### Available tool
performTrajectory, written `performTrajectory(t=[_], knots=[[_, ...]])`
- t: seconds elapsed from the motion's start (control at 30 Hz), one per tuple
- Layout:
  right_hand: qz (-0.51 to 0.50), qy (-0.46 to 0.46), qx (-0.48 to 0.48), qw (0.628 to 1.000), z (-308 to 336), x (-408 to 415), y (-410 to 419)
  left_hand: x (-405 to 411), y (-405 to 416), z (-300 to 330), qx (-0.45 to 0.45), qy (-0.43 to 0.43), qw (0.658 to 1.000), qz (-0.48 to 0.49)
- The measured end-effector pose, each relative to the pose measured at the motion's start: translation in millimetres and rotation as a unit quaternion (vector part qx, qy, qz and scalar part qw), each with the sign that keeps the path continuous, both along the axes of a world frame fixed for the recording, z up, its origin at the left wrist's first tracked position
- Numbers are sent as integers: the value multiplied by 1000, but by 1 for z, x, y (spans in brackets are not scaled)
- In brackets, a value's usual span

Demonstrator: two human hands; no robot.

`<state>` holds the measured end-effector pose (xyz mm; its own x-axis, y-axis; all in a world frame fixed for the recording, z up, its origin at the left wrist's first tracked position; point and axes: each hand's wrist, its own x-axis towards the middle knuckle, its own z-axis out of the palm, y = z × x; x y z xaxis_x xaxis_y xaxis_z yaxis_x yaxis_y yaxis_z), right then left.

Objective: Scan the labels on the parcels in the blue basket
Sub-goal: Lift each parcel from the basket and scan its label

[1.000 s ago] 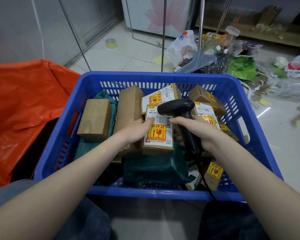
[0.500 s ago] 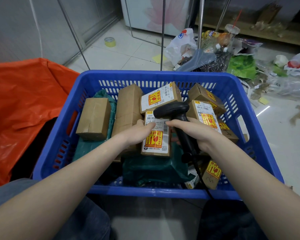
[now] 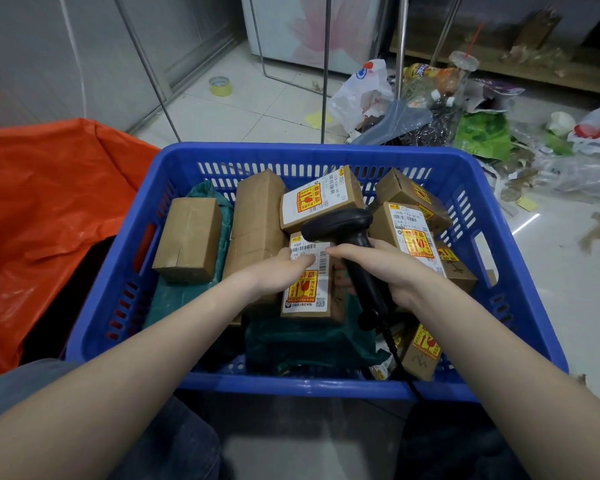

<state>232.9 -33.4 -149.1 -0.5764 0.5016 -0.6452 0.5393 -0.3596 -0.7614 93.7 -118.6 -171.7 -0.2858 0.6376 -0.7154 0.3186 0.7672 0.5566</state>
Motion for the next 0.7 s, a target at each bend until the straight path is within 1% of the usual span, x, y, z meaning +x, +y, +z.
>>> performTrajectory(t=[0.07, 0.13, 0.23, 0.3, 0.37, 0.43, 0.6, 0.7], knots=[[-8, -5, 8, 1000, 1, 0, 1, -3, 1, 0, 4, 3, 1000, 8], [-22, -3, 17, 1000, 4, 1, 3, -6, 2, 4, 27, 10, 999, 18], [-57, 25, 22, 998, 13, 2, 13, -10, 4, 14, 104, 43, 993, 33], [-86, 44, 31, 995, 21, 4, 21, -13, 5, 23, 164, 110, 980, 32], [-115, 63, 42, 991, 29, 5, 28, -18, 8, 28, 220, 201, 955, 15], [-137, 83, 53, 986, 37, 8, 35, -25, 12, 29, 258, 265, 929, -2], [-175, 126, 57, 975, 54, 15, 46, -41, 40, 20, 278, 314, 907, -48], [-184, 146, 67, 970, 63, 20, 49, -42, 61, 13, 263, 329, 902, -96]])
